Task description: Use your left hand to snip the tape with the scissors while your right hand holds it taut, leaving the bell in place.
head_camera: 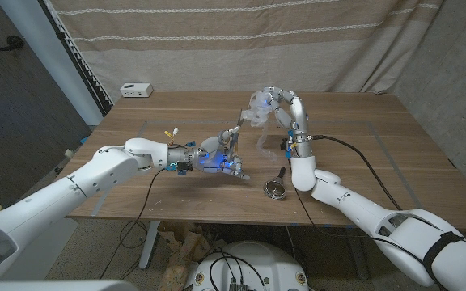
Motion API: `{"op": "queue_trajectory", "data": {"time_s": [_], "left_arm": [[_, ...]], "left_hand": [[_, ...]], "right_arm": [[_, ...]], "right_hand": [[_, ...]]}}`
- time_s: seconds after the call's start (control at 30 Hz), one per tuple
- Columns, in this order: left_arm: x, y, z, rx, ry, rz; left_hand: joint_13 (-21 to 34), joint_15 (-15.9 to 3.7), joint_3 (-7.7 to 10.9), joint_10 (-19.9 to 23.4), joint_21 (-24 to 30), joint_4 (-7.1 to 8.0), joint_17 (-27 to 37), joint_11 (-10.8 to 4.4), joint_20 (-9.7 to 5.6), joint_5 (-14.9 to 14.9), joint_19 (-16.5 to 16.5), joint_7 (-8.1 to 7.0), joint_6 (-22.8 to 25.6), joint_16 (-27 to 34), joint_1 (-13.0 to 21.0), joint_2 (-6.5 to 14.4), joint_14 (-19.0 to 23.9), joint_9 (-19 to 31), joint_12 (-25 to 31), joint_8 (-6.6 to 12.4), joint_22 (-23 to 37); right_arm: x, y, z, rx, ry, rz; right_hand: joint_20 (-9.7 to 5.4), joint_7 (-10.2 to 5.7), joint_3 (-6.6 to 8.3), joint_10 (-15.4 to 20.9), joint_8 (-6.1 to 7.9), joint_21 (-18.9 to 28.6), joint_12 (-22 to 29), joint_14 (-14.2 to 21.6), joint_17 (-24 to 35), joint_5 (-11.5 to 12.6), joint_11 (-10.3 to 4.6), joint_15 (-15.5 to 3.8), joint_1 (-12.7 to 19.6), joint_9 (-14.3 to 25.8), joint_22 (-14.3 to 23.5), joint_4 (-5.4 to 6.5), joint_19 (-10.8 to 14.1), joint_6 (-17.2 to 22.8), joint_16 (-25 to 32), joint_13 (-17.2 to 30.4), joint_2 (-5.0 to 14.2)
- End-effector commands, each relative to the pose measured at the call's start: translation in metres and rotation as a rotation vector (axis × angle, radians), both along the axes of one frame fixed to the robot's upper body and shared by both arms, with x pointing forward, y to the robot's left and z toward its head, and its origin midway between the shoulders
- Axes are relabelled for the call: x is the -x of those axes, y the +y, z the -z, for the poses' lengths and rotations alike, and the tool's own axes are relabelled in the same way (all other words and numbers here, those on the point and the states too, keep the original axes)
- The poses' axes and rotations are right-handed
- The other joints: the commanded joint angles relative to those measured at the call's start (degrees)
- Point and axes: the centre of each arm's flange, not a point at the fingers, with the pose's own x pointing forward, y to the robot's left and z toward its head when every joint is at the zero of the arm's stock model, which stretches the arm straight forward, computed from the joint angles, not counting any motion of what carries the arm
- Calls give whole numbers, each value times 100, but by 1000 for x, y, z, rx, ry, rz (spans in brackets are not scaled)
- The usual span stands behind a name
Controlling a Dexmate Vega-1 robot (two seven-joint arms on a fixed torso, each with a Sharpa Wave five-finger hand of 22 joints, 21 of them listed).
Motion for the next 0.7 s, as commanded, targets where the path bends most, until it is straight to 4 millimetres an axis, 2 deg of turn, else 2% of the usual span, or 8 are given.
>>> {"op": "queue_trajectory", "data": {"time_s": [0.03, 0.3, 0.47, 0.53, 0.63, 0.67, 0.7], "left_arm": [[0, -2, -1, 10, -10, 4], [-1, -4, -1, 6, -13, 7], [-1, -5, 1, 25, -7, 6], [-1, -5, 2, 29, -7, 5], [-1, -4, 3, 37, -7, 5], [-1, -4, 3, 39, -9, 7], [-1, -4, 4, 44, -8, 11]], "left_hand": [[400, 10, -458, 214, 28, 340, -4, -160, -28, 45, 40, 43, 68, 40, -194, -148, 28, 18, 217, -18, 31], [400, -12, -441, 232, 26, 336, 6, -178, -39, 59, 32, 10, 103, 66, -161, -119, 22, 3, 219, -26, 32], [398, -58, -366, 284, 19, 340, -2, -221, -64, 90, 5, -13, 157, 88, -71, 26, 24, -22, 225, -33, 35], [398, -63, -310, 295, 19, 348, -43, -208, -72, 104, -3, -8, 185, 84, -8, 145, 38, -30, 223, -35, 37], [397, -99, -167, 327, 24, 368, -58, -215, -98, 124, -11, -8, 217, 118, 175, 481, 41, -48, 218, -57, 43], [397, -104, -145, 332, 25, 371, -52, -229, -101, 126, -11, -15, 228, 128, 201, 532, 41, -50, 218, -57, 44], [397, -118, -14, 343, 29, 387, 63, -235, -107, 123, -21, -11, 251, 223, 370, 855, 7, -79, 214, -85, 49]], "right_arm": [[3, 0, 2, 9, 6, -16], [3, -1, 2, 8, 10, -13], [3, -2, 2, 8, 11, -12], [3, -2, 3, 9, 12, -13], [3, -2, 3, 11, 13, -14], [3, -1, 3, 11, 12, -14], [3, -1, 3, 9, 13, -15]], "right_hand": [[-896, 2, -12, 63, -5, 12, -45, 51, 5, 33, 6, -340, -57, 5, 11, -3, -11, 33, -28, 4, -3], [-895, 6, -18, 89, -5, 11, -55, 66, 3, 34, 8, -340, -55, 4, 3, -11, -10, 44, -34, 10, -10], [-894, 9, -22, 93, -7, 10, -71, 80, -2, 35, 7, -339, -59, 3, -2, -11, -6, 45, -38, 2, -9], [-893, 16, -24, 103, -9, 8, -72, 81, -7, 35, 7, -339, -61, 3, -4, -10, -8, 42, -42, -1, -9], [-894, 15, -26, 109, -7, 8, -76, 90, -7, 35, 8, -339, -61, 3, -6, -12, -6, 47, -40, -3, -10], [-894, 16, -26, 108, -5, 8, -75, 91, -8, 35, 9, -339, -61, 3, -6, -12, -7, 52, -41, -1, -10], [-895, 24, -26, 122, -6, 10, -77, 99, -8, 35, 8, -339, -61, 2, -7, -13, 0, 51, -39, -7, -8]]}}
